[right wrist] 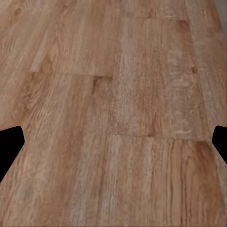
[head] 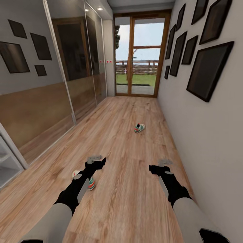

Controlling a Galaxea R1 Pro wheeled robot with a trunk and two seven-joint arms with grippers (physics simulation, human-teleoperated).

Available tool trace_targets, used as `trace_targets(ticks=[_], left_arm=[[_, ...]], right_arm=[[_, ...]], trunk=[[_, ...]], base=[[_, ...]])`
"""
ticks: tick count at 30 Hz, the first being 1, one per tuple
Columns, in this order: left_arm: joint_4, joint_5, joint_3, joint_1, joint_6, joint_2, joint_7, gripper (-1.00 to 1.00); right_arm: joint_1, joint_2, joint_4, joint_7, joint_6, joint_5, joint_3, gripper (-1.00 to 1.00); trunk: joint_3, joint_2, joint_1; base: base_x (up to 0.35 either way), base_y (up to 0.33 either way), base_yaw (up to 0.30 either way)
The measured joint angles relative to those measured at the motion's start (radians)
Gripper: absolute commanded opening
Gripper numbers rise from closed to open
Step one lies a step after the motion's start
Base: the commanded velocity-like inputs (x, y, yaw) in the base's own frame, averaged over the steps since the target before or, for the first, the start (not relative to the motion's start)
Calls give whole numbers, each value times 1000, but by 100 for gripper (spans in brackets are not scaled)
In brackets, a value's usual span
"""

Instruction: Pick up the two gym shoes and the two sandals from the corridor floor and place them onto the hallstand (shoe rack) in the corridor, making sure they are on the rack and not on the floor. Arrange them so the two gym shoes are next to each other and the two sandals are next to each other.

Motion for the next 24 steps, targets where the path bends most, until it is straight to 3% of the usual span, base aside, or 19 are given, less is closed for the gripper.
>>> trace_targets(ticks=[15, 24], left_arm=[[0, 0, 0, 0, 0, 0, 0, 100], [0, 0, 0, 0, 0, 0, 0, 100]], right_arm=[[0, 0, -1, 0, 0, 0, 0, 100], [0, 0, -1, 0, 0, 0, 0, 100]], trunk=[[14, 0, 0], [17, 0, 0]], base=[[327, -125, 195], [327, -125, 38]])
